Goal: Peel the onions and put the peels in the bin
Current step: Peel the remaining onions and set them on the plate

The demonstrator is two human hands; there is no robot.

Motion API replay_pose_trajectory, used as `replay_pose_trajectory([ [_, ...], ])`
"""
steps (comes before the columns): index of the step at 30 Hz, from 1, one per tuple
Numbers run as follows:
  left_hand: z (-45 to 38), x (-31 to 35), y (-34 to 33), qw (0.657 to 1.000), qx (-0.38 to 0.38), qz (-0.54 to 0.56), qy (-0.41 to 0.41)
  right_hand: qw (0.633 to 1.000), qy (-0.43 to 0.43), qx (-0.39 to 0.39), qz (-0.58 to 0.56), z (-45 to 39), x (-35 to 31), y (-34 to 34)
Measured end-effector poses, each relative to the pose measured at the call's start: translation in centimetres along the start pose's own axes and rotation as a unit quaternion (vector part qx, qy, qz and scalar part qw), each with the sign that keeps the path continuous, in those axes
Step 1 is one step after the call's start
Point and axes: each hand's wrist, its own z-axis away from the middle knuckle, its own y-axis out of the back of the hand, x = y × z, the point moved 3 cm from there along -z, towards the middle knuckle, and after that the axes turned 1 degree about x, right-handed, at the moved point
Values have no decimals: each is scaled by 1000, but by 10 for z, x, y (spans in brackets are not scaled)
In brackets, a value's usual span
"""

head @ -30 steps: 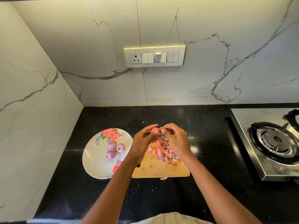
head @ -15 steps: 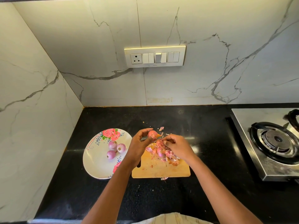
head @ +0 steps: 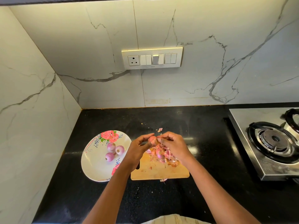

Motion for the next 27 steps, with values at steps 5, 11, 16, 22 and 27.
replay_pose_trajectory([
  [5, 4, 1, -3, 1000, 4, 7, -7, 998, -30, 52, 13, -4, 1, -5],
  [11, 7, 3, 0, 997, 2, 71, -10, 994, -77, 49, 58, -2, 17, 3],
  [16, 7, 2, 3, 997, 8, 70, -10, 996, -84, -1, -27, 3, 3, -1],
  [22, 6, 3, 1, 999, 8, 38, -18, 993, -56, -8, -107, 6, -7, -12],
  [27, 7, 2, 3, 999, -13, 41, -21, 987, -101, 9, -123, 1, 0, -11],
])
